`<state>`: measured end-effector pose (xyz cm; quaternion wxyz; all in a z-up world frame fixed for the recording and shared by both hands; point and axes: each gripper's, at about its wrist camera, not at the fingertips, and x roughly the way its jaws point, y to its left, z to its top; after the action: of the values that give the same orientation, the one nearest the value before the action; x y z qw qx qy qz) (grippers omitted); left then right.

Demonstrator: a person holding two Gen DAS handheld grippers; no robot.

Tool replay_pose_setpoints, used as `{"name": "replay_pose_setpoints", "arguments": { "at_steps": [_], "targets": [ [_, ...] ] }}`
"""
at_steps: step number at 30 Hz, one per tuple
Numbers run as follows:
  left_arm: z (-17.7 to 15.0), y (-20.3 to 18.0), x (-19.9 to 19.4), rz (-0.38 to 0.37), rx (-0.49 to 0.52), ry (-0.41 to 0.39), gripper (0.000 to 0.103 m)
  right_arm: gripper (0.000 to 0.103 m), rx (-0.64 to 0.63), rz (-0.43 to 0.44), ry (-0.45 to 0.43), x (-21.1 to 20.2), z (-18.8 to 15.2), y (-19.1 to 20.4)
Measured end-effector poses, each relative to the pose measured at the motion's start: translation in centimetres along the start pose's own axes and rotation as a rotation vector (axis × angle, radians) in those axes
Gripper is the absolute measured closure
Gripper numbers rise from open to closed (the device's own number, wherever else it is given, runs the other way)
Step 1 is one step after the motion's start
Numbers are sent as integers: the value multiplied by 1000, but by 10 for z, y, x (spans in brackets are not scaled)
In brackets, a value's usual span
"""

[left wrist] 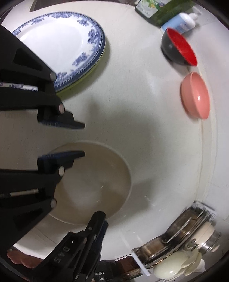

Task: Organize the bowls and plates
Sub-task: 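Carry the white bowl back and lower it onto the plate stack, then open both tools to release the white bowl, then move both tools forward to the pink bowl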

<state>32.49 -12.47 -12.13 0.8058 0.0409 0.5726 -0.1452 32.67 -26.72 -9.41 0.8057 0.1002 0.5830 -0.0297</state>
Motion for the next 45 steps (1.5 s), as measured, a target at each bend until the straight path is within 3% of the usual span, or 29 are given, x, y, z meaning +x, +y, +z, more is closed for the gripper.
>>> {"name": "replay_pose_setpoints", "arguments": {
  "at_steps": [3,9,13,25,34,45],
  "targets": [
    [2,5,-17,37,12,-76,57,66,-12,-21,-72,-17,1,3],
    [18,25,-52,64,-5,-189,47,66,-42,-2,-180,-51,15,20],
    [38,41,-64,71,-9,-218,47,66,-78,18,-213,-58,36,37],
    [106,94,-88,117,-3,-250,47,66,-93,88,-251,-54,114,84],
    [156,119,-82,154,46,-235,47,66,-84,109,-220,-37,165,107],
    [225,149,-42,86,86,-176,47,66,8,131,-170,9,215,118]
  ]
}}
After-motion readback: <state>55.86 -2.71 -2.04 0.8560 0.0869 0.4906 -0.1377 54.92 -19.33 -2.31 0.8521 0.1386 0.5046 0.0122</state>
